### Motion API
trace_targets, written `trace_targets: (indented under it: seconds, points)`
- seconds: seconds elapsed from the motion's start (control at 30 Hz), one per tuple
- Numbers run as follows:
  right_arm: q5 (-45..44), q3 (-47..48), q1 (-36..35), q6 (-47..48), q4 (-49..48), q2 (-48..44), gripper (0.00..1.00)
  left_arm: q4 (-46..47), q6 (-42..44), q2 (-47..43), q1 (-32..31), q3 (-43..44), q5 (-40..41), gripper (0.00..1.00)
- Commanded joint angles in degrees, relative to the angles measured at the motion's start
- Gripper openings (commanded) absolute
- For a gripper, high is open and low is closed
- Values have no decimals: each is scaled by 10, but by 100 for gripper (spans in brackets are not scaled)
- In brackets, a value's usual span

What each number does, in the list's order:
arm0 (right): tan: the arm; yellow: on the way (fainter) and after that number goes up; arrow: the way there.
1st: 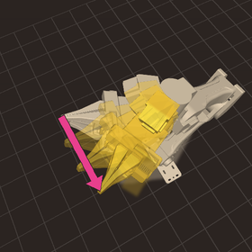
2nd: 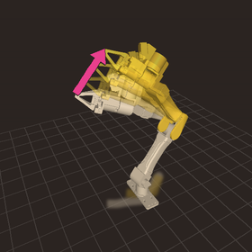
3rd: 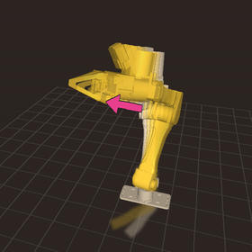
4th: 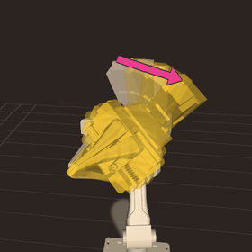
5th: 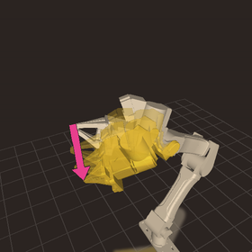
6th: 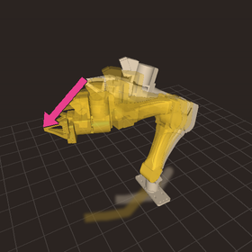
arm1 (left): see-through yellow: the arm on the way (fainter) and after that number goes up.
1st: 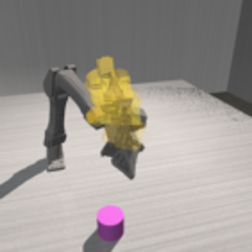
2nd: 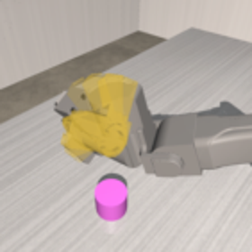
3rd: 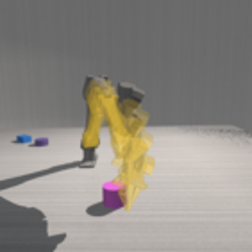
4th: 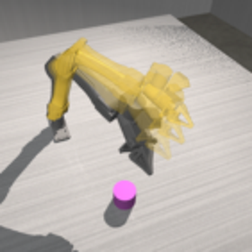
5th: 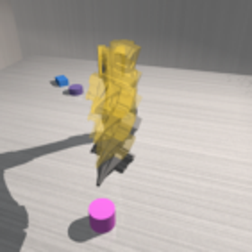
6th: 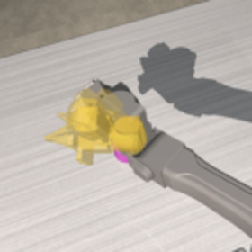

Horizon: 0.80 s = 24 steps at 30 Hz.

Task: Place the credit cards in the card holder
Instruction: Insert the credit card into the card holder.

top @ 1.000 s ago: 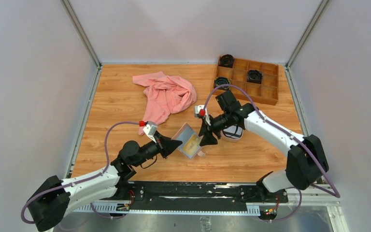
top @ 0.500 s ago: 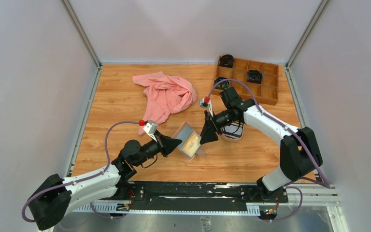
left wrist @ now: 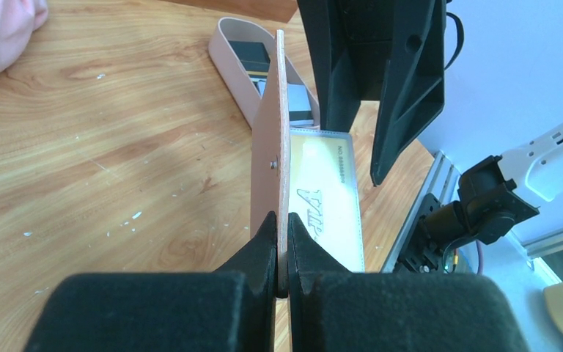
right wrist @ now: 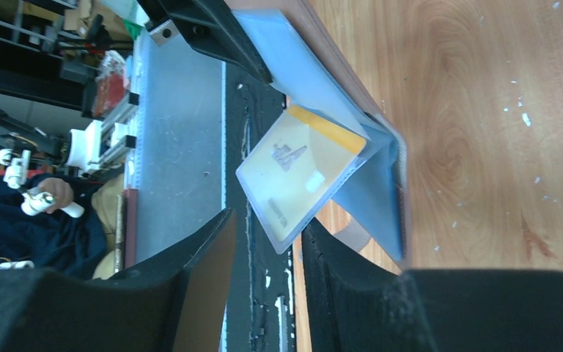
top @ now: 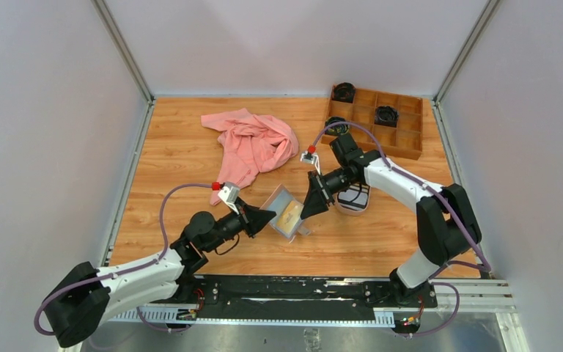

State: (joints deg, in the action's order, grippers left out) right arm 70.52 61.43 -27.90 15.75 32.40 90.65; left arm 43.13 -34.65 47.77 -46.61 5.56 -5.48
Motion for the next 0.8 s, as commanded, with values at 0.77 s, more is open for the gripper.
trace_targets:
  seconds: [0.77]
  points:
    - [120,7,6,-75,-60,48,56,10,5,83,4,61,-54,0]
